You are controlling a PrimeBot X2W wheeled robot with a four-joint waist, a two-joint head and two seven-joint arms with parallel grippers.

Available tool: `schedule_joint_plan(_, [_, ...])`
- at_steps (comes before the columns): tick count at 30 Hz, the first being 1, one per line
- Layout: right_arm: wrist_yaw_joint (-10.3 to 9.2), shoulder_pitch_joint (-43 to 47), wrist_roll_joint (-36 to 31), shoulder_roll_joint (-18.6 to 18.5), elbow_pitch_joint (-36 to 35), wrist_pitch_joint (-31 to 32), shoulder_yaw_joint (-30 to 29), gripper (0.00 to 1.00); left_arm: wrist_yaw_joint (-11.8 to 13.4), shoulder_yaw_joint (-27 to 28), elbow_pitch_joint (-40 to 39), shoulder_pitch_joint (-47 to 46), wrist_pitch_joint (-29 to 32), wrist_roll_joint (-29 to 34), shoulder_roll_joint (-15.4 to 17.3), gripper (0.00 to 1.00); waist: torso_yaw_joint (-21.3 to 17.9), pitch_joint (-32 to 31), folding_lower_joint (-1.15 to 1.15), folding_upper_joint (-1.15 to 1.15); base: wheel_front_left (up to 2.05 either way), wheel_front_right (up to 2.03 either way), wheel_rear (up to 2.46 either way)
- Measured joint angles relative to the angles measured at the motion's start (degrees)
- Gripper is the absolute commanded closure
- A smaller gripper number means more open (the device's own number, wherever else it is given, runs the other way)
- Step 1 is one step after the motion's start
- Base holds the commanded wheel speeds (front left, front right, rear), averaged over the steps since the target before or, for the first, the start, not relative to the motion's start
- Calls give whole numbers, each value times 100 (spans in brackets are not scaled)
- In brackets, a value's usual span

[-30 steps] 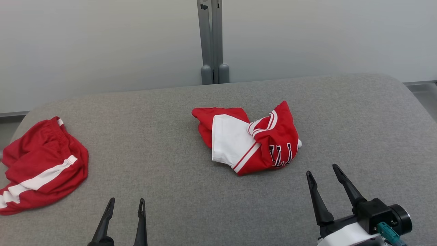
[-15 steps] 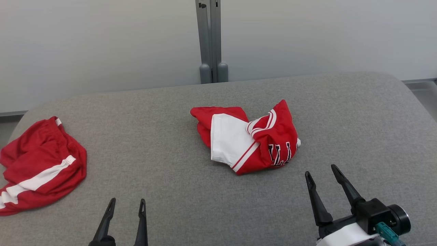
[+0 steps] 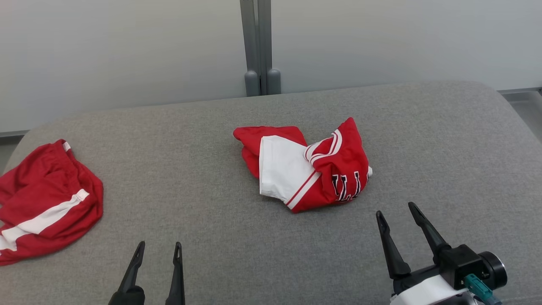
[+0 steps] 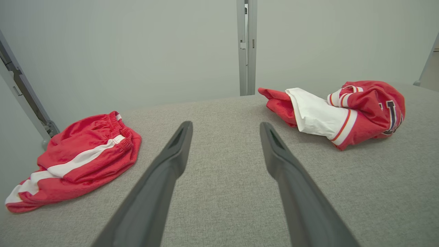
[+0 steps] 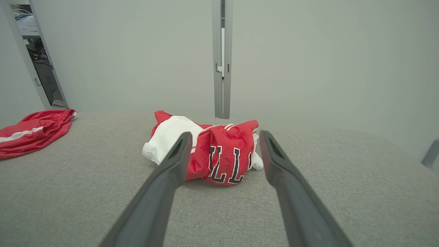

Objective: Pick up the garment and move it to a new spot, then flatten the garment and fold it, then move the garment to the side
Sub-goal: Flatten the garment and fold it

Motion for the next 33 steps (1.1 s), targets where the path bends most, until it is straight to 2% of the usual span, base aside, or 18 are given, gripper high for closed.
schedule_joint_plan(7, [0,-88,-35,1,-11,0,81,0,-40,-42,194,-385,0,-7,-1,0,-63,208,0,0,0,0,0])
schedule_joint_plan(15, [0,-360,-174,1,-94,0,83,0,-397,-417,614,-1569,0,185,30,0,-155,663,0,0,0,0,0])
schedule_joint_plan(19, [0,-616,-234,0,-140,0,108,0,-542,-859,1035,-2447,-1,316,127,0,-189,1013,0,0,0,0,0])
schedule_joint_plan(25, [0,-959,-287,0,-194,0,133,0,-616,-1590,1744,-3779,0,398,201,0,-276,1562,1,0,0,0,0])
schedule_joint_plan(33, [0,-1199,-268,-2,-261,0,151,0,-632,-2949,3409,-5500,76,467,339,0,-512,2217,1,0,0,0,0])
